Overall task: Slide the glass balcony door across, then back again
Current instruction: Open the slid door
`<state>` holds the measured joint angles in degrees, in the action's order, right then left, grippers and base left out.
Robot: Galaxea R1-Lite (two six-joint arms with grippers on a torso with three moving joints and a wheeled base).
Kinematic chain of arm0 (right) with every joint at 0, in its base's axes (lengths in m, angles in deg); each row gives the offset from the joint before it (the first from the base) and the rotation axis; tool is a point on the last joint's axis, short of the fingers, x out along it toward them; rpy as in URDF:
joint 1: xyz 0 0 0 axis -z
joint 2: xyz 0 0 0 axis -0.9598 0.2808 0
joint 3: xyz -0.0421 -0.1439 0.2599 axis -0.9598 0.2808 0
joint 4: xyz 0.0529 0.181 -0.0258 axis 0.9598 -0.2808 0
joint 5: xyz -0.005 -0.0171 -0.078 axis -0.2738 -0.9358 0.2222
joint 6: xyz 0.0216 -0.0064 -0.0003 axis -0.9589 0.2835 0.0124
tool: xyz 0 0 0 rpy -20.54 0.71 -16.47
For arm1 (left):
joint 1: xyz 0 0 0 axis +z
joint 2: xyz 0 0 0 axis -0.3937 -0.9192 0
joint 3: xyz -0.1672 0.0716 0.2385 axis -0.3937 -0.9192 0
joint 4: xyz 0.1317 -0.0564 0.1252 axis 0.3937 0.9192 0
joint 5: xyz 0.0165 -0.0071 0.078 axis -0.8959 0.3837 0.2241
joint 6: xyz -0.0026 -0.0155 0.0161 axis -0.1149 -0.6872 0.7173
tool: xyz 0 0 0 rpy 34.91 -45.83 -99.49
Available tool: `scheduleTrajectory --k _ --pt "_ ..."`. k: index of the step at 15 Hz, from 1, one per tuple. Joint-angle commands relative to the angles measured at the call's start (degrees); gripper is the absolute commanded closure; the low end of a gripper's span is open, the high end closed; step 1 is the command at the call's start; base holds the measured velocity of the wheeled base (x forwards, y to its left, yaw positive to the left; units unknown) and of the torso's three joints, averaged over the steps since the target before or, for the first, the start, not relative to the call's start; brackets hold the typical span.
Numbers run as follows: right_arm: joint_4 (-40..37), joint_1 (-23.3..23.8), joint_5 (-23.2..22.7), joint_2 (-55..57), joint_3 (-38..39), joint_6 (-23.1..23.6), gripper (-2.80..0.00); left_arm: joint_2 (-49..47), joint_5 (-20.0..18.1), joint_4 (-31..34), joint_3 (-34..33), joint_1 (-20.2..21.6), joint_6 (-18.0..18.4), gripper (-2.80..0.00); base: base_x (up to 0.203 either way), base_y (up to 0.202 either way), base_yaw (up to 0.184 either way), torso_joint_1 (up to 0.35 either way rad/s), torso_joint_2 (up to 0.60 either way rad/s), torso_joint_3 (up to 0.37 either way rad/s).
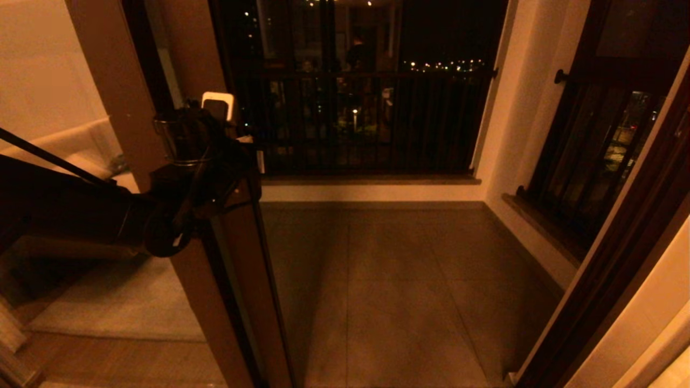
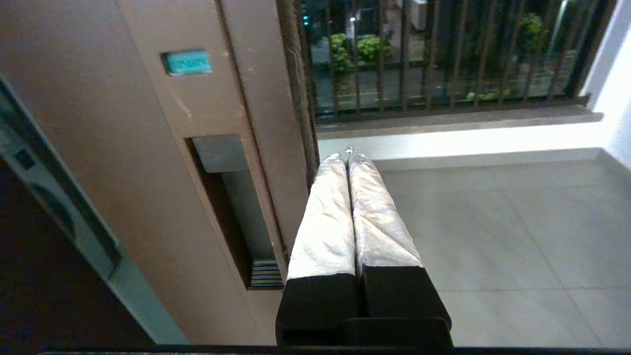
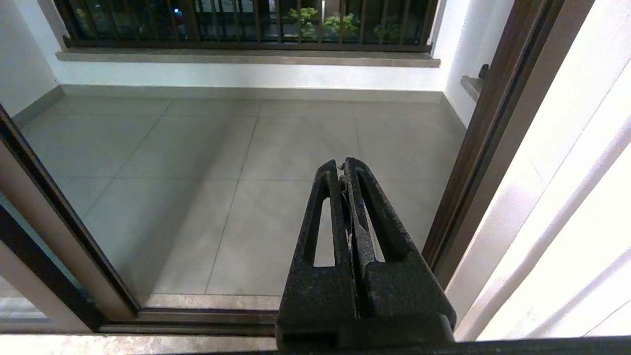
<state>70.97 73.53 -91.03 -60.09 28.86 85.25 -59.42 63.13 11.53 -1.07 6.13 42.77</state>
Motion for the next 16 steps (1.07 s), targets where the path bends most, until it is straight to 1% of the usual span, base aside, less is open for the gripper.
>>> scheduleTrajectory --k 1,16 --pt "-0.1 0.0 0.0 0.1 0.0 0.0 0.00 -0.2 -0.1 -0.3 0.0 -0.1 0.0 0.00 0.000 0.000 0.000 0.000 0.00 0.000" --pt "0.0 0.0 0.0 0.1 0.0 0.0 0.00 -0.1 -0.2 -0.4 -0.4 0.5 0.0 0.00 0.000 0.000 0.000 0.000 0.00 0.000"
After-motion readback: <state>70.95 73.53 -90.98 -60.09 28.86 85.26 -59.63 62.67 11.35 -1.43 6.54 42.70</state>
